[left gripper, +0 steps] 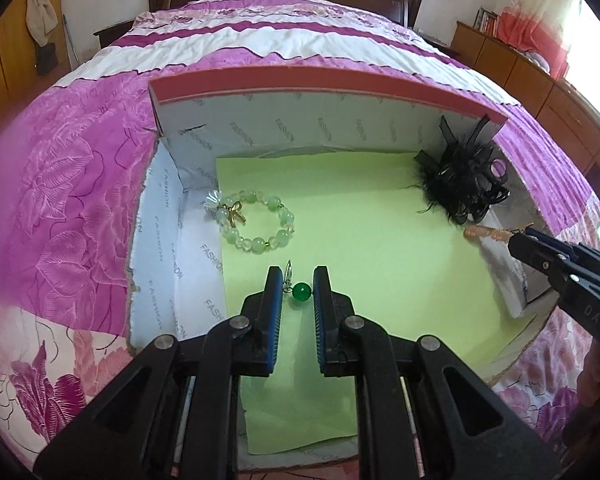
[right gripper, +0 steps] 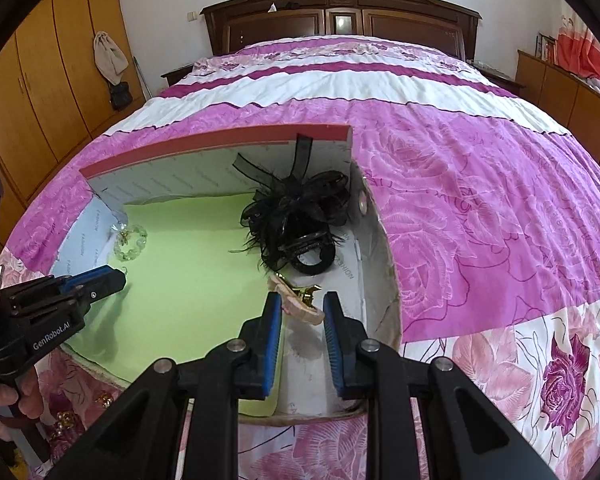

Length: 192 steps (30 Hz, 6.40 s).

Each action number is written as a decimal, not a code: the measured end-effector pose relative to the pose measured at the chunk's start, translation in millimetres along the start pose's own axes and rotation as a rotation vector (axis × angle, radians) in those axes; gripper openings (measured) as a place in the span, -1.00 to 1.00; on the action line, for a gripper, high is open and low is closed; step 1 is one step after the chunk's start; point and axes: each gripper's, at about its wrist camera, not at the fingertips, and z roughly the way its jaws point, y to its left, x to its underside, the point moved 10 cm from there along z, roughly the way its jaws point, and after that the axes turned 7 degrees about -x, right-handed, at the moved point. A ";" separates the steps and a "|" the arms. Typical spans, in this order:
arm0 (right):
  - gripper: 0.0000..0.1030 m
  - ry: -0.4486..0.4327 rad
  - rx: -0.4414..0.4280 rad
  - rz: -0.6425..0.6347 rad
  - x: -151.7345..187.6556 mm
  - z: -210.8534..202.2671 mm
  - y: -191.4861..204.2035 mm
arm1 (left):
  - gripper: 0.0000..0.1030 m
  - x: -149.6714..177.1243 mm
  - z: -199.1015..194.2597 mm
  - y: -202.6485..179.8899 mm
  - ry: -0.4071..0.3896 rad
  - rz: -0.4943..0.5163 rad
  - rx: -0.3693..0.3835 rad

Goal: Organize jewelry
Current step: 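Carry the earring and gold clip into the red box and open both tools, then move both open tools back out of the box toward the remaining jewelry, then grasp the gold pearl earring with the left tool while the right tool grasps a small gold earring, then lift both held earrings and carry them into the red box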

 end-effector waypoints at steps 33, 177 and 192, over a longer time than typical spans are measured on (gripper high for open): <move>0.25 -0.120 -0.123 0.062 3.6 -82.1 32.0 | -0.47 5.1 -87.5 8.2 -0.086 -0.039 0.009; -0.72 -0.104 -0.216 0.048 51.9 -115.6 63.8 | -0.75 35.4 -134.2 10.2 -0.175 -0.009 -0.002; -0.72 -0.149 -0.148 0.026 4.9 -97.8 36.7 | -0.75 -7.0 -106.5 8.4 -0.203 -0.010 -0.015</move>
